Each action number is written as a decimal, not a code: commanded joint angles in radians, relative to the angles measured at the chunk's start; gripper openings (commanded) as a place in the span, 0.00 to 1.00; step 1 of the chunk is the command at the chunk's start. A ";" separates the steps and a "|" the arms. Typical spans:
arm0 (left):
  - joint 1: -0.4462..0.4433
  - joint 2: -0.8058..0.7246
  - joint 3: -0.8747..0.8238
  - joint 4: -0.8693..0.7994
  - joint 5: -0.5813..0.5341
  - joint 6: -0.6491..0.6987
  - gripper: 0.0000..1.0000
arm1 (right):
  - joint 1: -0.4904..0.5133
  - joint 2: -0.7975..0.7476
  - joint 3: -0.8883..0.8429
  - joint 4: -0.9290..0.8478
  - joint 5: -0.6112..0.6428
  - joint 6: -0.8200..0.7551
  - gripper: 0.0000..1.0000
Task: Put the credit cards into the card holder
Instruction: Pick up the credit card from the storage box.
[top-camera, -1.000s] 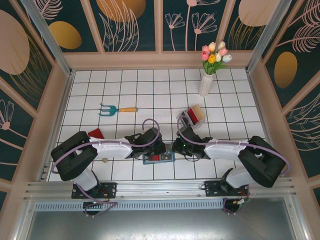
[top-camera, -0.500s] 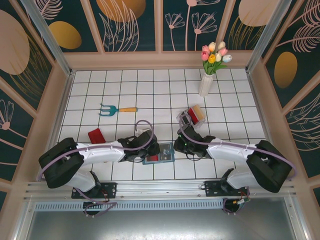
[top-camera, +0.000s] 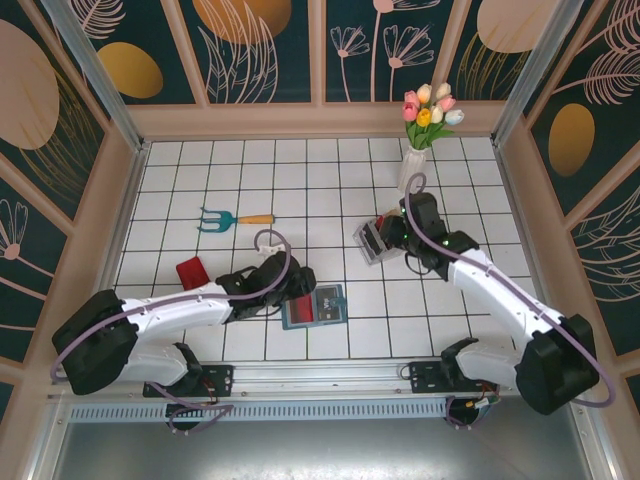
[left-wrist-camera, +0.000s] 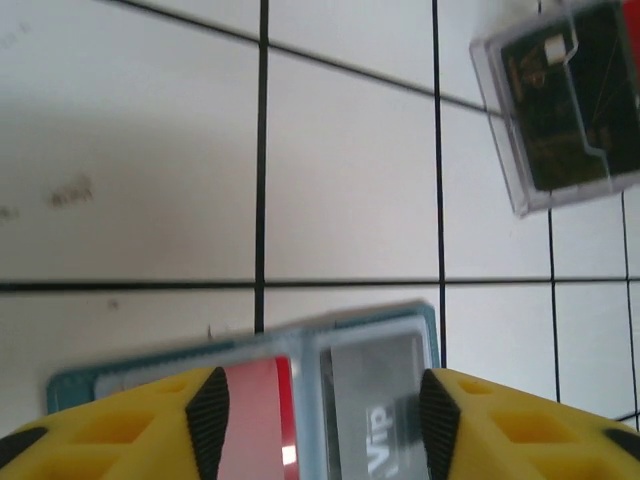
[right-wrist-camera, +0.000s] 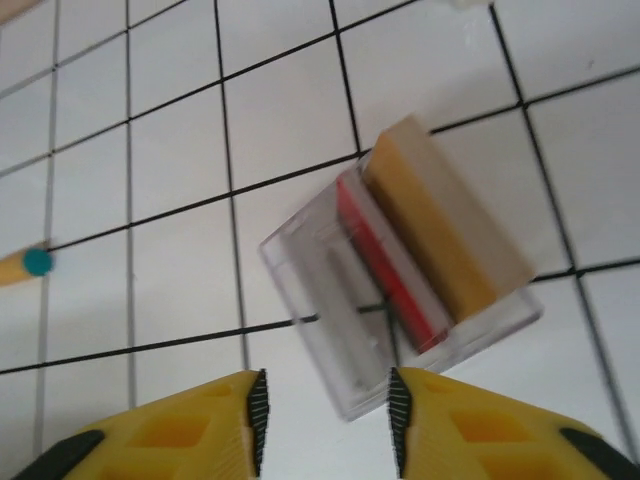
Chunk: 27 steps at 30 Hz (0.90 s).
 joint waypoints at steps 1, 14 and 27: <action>0.063 0.012 0.021 0.117 0.066 0.026 0.63 | -0.037 0.088 0.092 -0.108 -0.020 -0.185 0.42; 0.123 0.283 0.228 0.247 0.239 0.003 0.85 | -0.019 0.346 0.273 -0.172 -0.031 -0.300 0.39; 0.139 0.378 0.269 0.301 0.294 -0.041 0.89 | 0.048 0.436 0.320 -0.174 0.010 -0.321 0.36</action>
